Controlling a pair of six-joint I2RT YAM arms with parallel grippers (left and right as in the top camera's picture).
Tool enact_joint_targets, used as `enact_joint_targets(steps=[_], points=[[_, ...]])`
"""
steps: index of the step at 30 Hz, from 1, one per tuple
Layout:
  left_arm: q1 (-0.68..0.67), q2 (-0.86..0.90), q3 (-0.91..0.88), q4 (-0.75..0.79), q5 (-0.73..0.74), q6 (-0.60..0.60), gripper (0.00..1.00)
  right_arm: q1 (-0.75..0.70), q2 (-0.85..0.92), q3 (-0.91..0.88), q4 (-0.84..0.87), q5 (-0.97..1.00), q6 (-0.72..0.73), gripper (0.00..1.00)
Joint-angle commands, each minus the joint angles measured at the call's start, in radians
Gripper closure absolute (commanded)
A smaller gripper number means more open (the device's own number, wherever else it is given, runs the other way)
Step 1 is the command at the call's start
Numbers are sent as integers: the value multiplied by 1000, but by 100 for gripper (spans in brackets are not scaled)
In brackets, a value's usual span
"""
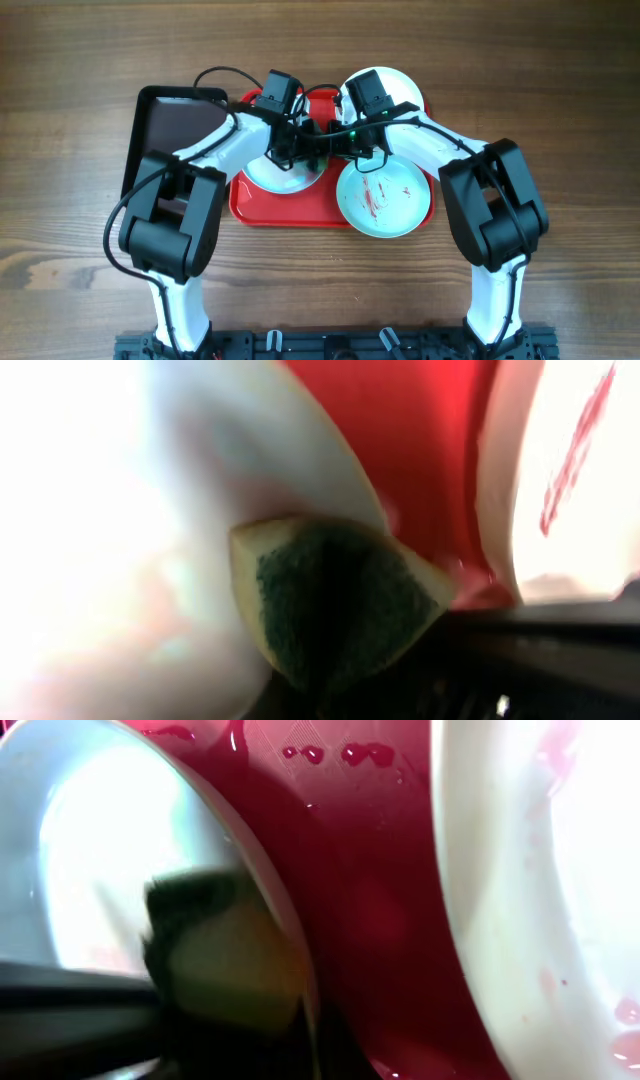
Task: Clean dirty plates on tray and stack at the side
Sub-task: 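Continue wiping the plate surface with the sponge in circular strokes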
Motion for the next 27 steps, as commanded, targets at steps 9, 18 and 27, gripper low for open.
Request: enact_joint_targets(steps=[9,18,27], points=[[88,26,-21,-29,-705,-117,96,11,41,-7,-6,-4,-12,96],[81,26,-21,-257,-534,-116,96,11,41,-7,-6,-4,-13,96],[81,26,-21,-464,-143,5,96,11,41,-7,-3,-5,-11,96]])
